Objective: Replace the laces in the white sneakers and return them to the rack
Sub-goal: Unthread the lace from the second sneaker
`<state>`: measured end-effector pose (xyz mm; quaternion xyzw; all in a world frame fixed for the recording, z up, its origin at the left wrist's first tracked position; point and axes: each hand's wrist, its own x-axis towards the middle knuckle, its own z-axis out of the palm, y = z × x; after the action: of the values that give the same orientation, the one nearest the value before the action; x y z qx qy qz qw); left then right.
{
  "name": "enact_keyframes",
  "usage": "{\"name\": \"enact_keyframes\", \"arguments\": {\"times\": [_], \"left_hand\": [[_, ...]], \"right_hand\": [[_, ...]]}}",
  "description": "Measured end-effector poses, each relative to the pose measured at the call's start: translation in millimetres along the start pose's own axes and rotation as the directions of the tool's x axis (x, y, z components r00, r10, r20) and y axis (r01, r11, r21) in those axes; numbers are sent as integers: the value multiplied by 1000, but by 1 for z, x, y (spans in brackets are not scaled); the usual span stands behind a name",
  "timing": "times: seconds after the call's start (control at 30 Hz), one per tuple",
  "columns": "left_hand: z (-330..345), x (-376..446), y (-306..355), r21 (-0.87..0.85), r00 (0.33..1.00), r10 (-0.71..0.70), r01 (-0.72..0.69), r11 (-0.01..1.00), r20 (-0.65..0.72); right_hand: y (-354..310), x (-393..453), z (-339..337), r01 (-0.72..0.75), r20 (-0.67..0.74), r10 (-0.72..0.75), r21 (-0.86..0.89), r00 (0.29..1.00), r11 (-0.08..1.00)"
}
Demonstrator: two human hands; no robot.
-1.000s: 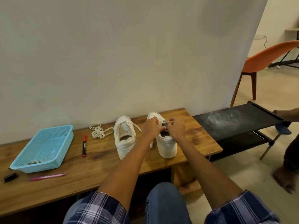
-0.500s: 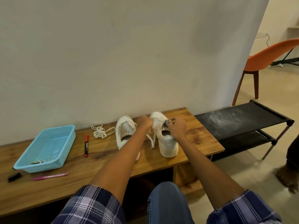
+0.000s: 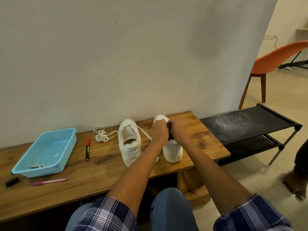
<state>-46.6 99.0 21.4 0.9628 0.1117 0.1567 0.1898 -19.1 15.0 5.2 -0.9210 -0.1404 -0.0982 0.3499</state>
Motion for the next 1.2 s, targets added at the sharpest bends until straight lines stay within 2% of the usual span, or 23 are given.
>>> {"name": "enact_keyframes", "arguments": {"times": [0.07, 0.13, 0.17, 0.23, 0.27, 0.3, 0.33, 0.43, 0.5, 0.6, 0.63, 0.7, 0.73, 0.77, 0.8, 0.87, 0.93, 0.97, 1.0, 1.03, 1.07, 1.13, 1.2], "left_hand": [[2, -1, -5, -126, 996, -67, 59, 990, -54], [2, 0, -14, -296, 983, -181, 172, 940, -3], [3, 2, -20, -407, 968, -243, 248, 879, 64], [1, 5, -29, -635, 898, -350, 436, 638, 266], [1, 6, -31, -686, 855, -377, 513, 515, 356], [0, 6, -31, -708, 829, -382, 552, 440, 409], [0, 7, -29, -709, 817, -383, 570, 416, 432], [1, 7, -20, -695, 805, -388, 588, 415, 449], [-1, 6, -14, -681, 818, -394, 570, 459, 419], [-5, 5, -7, -634, 820, -440, 566, 527, 366], [-7, 5, -6, -615, 813, -461, 575, 540, 355], [-9, 3, -6, -598, 801, -493, 589, 543, 341], [-9, 4, -8, -595, 797, -503, 592, 544, 334], [-9, 4, -9, -594, 795, -509, 593, 544, 329], [-8, 4, -10, -600, 793, -512, 595, 535, 330], [-8, 3, -11, -611, 789, -505, 601, 516, 350], [-8, 1, -12, -623, 799, -478, 591, 512, 365], [-8, 0, -12, -632, 807, -465, 581, 512, 365], [-9, 0, -12, -635, 813, -454, 573, 518, 364], [-10, -1, -12, -633, 816, -449, 571, 523, 365], [-11, -1, -13, -629, 816, -448, 572, 527, 367], [-12, 0, -13, -627, 817, -440, 572, 529, 373], [-12, 0, -14, -618, 814, -441, 576, 535, 377]], "right_hand": [[-2, 4, 0, 68, 70, -57, -166, 996, 984], [-2, 9, 3, 94, 98, -69, -280, 993, 955], [-3, 10, 5, 103, 118, -68, -324, 991, 941], [-1, 11, 8, 120, 138, -73, -363, 988, 924], [1, 12, 9, 116, 122, -79, -341, 989, 933], [4, 11, 10, 89, 81, -69, -276, 994, 957], [5, 9, 10, 47, 19, -45, -177, 999, 983], [3, 3, 10, -90, -137, 99, 69, 986, 994], [2, 2, 11, -169, -199, 202, 175, 959, 970], [-2, 2, 2, -144, -159, 188, 249, 969, 958], [-2, 3, -3, -90, -80, 105, 176, 991, 980], [-8, 5, -13, 81, 181, -52, -154, 982, 985], [-11, 6, -17, 155, 282, -76, -271, 956, 950], [-11, 9, -19, 166, 317, -67, -296, 946, 941], [-10, 12, -22, 146, 320, -60, -252, 946, 957], [-5, 13, -21, -31, 219, 10, 92, 976, 995], [1, 9, -14, -233, 73, 224, 447, 972, 864], [3, 9, -8, -289, 17, 328, 519, 945, 804], [4, 9, -5, -307, -40, 375, 499, 926, 810], [1, 10, -5, -276, -93, 336, 389, 937, 879], [0, 13, -6, -194, -109, 223, 227, 969, 954], [-2, 18, -11, 27, 36, -22, -134, 999, 991], [-6, 20, -14, 181, 222, -94, -412, 970, 893]]}}
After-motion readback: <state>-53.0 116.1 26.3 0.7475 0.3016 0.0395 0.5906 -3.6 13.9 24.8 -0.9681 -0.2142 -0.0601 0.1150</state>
